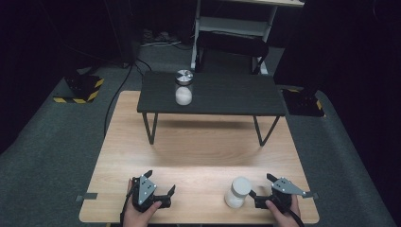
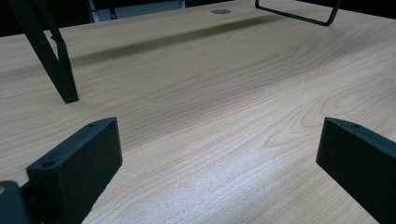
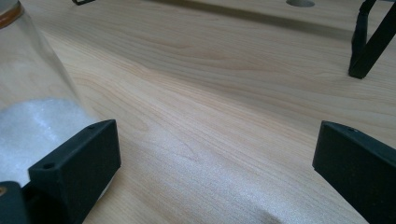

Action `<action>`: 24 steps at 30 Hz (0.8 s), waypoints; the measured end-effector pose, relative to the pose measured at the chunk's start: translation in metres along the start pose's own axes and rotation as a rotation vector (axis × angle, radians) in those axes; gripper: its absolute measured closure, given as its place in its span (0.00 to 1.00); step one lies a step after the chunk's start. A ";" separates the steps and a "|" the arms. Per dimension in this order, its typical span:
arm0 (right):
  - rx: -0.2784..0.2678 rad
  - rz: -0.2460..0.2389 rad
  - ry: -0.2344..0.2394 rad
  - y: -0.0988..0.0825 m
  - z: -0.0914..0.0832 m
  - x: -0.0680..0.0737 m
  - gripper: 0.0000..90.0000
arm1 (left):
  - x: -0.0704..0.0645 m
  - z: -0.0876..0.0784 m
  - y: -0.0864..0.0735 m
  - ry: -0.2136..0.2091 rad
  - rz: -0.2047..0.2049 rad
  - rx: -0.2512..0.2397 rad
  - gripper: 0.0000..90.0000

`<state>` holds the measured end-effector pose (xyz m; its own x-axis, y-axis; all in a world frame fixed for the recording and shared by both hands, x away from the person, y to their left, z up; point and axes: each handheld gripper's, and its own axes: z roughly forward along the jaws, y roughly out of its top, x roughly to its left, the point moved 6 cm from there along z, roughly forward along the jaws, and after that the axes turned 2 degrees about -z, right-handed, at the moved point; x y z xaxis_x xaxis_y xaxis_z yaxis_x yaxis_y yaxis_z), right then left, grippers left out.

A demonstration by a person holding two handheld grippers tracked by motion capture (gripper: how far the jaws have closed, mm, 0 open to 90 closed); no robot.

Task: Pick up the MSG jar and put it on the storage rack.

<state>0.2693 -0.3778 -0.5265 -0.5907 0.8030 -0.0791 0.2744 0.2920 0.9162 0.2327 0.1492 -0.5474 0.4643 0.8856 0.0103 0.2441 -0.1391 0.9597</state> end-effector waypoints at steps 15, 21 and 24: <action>-0.036 0.001 -0.009 -0.002 -0.007 0.002 0.00 | 0.006 0.002 0.001 -0.021 -0.035 0.012 0.01; -0.071 0.006 -0.018 0.001 -0.018 0.002 0.00 | 0.007 0.002 0.002 -0.023 -0.037 0.016 0.01; -0.095 0.009 -0.026 0.003 -0.027 0.001 0.00 | 0.007 0.002 0.002 -0.024 -0.037 0.017 0.01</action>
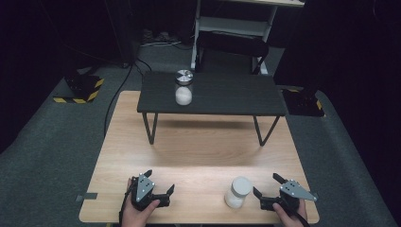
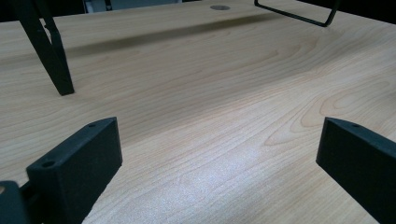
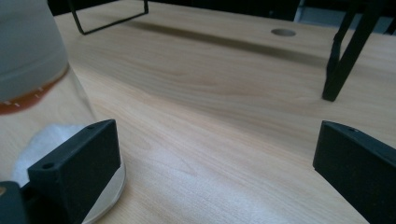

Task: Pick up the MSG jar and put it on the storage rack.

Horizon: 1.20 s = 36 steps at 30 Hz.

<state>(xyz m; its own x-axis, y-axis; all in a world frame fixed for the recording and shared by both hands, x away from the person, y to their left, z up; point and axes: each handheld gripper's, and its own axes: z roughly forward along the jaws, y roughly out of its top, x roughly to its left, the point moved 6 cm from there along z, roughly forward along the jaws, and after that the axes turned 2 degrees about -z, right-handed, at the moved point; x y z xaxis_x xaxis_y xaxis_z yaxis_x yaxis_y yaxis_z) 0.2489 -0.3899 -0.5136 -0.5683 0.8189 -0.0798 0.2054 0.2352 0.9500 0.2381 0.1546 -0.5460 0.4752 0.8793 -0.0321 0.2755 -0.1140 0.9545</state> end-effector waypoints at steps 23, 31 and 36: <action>-0.110 0.017 0.096 0.012 -0.033 0.032 0.00 | 0.001 0.000 0.000 -0.003 0.002 -0.003 0.01; -0.120 0.013 0.109 0.015 -0.023 0.051 0.00 | 0.001 -0.001 0.000 -0.004 0.002 -0.003 0.01; -0.122 0.017 0.110 0.016 -0.014 0.061 0.00 | 0.001 -0.001 -0.001 -0.005 0.002 -0.005 0.01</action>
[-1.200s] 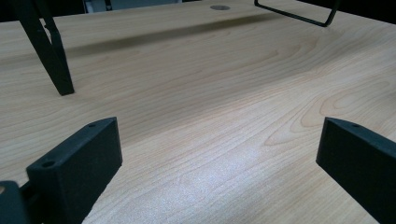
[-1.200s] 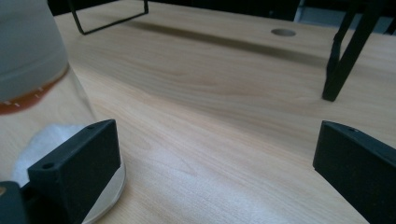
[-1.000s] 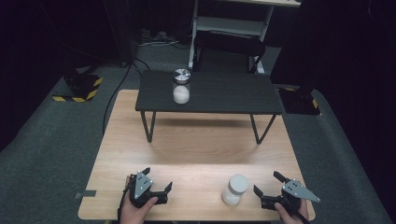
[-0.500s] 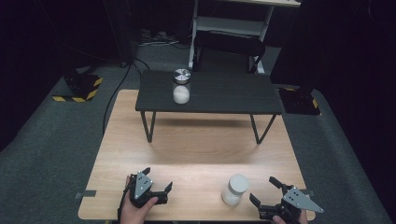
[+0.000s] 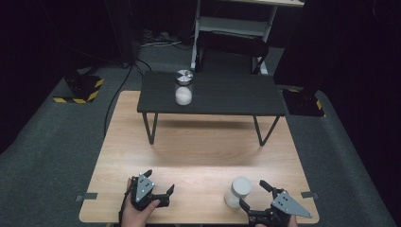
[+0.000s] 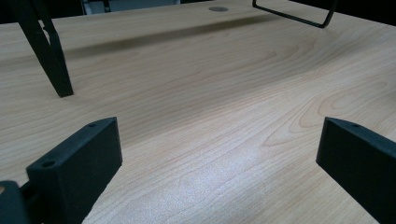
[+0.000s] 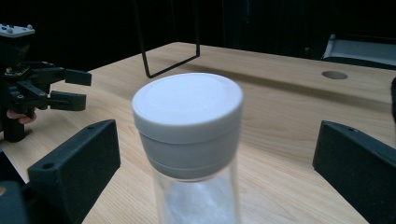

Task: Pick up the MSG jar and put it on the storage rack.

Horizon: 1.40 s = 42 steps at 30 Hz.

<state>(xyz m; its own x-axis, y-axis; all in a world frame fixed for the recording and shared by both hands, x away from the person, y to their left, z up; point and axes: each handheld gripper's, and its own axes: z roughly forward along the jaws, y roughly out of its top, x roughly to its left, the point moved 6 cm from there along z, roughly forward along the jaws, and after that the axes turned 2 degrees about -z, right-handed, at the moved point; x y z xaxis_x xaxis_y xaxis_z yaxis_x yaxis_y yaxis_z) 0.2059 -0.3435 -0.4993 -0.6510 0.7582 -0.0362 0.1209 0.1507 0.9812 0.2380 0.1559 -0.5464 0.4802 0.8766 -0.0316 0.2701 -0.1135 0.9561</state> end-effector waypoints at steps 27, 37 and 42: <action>0.000 -0.033 -0.041 -0.003 0.020 0.019 0.38 | -0.002 0.003 0.005 0.021 0.011 0.048 0.01; 0.012 -0.019 -0.053 0.000 0.020 0.018 0.38 | -0.003 0.004 0.007 0.018 0.029 0.067 0.01; 0.017 -0.013 -0.070 0.002 0.019 0.015 0.38 | -0.003 0.004 0.008 0.020 0.033 0.080 0.01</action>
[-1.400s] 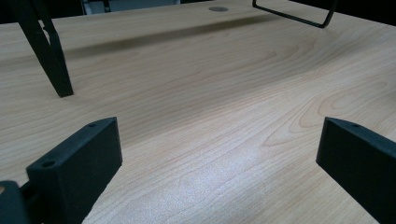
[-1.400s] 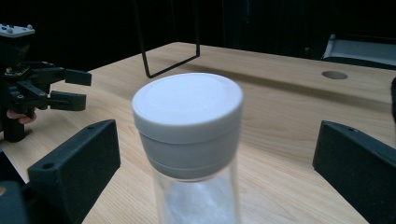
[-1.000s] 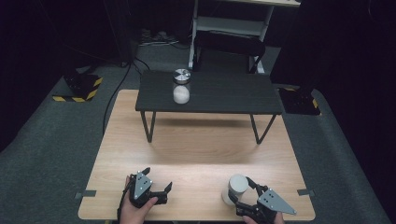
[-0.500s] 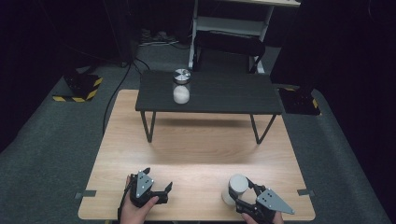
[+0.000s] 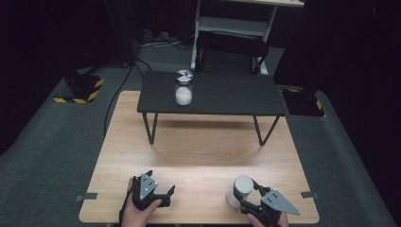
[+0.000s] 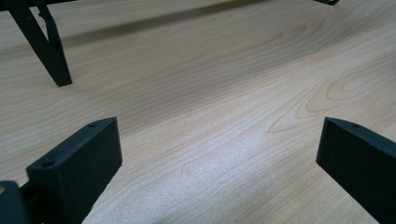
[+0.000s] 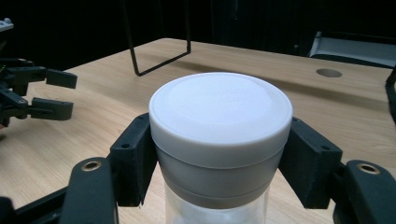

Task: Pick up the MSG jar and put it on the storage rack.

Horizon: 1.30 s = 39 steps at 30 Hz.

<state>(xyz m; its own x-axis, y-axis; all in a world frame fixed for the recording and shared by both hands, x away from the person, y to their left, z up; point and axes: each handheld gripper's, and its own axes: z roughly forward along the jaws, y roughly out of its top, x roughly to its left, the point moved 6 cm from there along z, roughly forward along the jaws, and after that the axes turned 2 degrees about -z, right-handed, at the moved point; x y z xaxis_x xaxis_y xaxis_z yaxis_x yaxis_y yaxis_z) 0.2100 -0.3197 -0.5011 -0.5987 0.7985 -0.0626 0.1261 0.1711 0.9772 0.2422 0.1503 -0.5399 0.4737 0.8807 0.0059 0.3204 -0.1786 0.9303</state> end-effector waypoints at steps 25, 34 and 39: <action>-0.039 -0.005 -0.056 0.043 0.011 -0.011 0.38 | 0.000 0.000 0.002 0.002 0.028 0.024 0.01; -0.048 -0.002 -0.067 0.064 0.025 -0.016 0.38 | -0.001 0.000 0.003 0.004 0.036 0.036 0.01; -0.055 -0.009 -0.076 0.076 0.031 -0.019 0.38 | -0.001 0.000 0.003 0.001 0.035 0.036 0.01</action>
<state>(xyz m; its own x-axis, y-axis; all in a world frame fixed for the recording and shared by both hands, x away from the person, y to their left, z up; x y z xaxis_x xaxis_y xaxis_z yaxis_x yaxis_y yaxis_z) 0.2552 -0.3041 -0.4320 -0.5377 0.8389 -0.0845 0.0761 0.1480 0.9861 0.2430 0.1488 -0.5373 0.4839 0.8743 0.0384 0.3333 -0.2247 0.9156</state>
